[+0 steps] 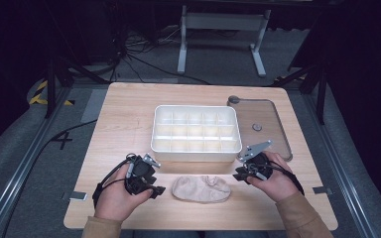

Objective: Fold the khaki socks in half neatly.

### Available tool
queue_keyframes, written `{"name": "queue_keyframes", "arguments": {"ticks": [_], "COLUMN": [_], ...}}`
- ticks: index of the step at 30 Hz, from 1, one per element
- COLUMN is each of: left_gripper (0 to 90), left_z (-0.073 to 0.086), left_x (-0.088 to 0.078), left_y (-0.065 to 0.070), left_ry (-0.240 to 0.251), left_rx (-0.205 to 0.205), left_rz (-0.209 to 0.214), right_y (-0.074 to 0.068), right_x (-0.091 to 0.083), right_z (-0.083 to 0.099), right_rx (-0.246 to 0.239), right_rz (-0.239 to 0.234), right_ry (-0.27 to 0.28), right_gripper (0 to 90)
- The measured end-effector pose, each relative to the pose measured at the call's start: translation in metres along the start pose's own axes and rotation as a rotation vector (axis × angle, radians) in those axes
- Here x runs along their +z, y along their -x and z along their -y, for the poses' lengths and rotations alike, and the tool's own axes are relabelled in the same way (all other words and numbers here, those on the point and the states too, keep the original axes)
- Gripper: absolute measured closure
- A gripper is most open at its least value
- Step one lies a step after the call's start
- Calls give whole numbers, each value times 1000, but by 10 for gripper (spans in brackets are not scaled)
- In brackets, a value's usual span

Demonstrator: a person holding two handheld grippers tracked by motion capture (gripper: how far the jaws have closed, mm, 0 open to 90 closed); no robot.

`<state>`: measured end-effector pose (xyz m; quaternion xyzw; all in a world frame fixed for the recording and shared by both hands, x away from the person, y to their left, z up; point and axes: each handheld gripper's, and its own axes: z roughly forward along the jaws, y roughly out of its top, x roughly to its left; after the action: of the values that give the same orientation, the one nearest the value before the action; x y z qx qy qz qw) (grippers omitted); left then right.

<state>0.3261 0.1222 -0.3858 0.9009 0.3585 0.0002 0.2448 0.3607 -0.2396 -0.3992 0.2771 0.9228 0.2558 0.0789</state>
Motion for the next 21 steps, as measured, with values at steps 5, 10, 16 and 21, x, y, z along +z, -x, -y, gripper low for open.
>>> {"name": "queue_keyframes", "arguments": {"ticks": [5,10,16,21], "left_gripper": [599,609,657,615], "left_z": [-6,-10,-15,-16], "left_x": [-3,-3,3,16], "left_y": [3,9,17,20], "left_ry": [-3,23,51,52], "left_rx": [-34,-29,-32,-33], "left_rz": [-4,-17,34,23], "right_y": [-5,-12,-28,-41], "right_x": [-2,-2,6,20], "right_z": [1,-1,-9,-15], "right_rx": [-9,-22,-36,-53], "right_rz": [-4,-25,-105,-146], "right_ry": [16,34,91,128], "right_gripper": [755,785,867,895]}}
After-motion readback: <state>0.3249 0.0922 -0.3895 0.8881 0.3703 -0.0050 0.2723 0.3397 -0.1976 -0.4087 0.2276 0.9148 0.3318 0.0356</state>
